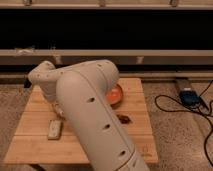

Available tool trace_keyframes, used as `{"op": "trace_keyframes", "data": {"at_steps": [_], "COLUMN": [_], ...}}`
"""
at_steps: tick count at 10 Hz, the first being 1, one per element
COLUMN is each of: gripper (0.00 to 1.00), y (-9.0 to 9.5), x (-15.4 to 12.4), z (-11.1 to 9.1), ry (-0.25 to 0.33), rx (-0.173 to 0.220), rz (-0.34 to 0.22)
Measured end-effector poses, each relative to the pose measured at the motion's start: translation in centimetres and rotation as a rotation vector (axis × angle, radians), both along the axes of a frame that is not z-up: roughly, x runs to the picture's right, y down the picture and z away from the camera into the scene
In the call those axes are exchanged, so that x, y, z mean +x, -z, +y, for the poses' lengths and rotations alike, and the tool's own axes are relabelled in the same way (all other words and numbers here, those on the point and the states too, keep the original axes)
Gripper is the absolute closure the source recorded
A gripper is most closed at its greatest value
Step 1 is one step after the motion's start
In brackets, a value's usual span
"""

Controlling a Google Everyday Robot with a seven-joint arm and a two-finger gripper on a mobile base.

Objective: Stand the bottle upright

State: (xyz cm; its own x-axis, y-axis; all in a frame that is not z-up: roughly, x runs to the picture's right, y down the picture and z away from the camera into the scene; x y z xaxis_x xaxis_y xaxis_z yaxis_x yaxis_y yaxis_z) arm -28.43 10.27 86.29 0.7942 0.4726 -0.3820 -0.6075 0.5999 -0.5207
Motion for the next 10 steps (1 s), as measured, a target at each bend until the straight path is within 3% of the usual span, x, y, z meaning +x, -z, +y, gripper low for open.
{"op": "trace_keyframes", "data": {"at_steps": [2, 5, 8, 10], "gripper": [0.84, 0.52, 0.24, 0.2], "y": [0.9, 2.2, 2.8, 3.0], "x": [1.2, 2.8, 5.8, 7.6], "z": [0.9, 2.5, 4.4, 5.3], "ry": [0.009, 0.029, 0.034, 0.023], "rx": [-0.014, -0.049, -0.091, -0.11], "rz": [-0.021, -0.042, -0.007, 0.027]}}
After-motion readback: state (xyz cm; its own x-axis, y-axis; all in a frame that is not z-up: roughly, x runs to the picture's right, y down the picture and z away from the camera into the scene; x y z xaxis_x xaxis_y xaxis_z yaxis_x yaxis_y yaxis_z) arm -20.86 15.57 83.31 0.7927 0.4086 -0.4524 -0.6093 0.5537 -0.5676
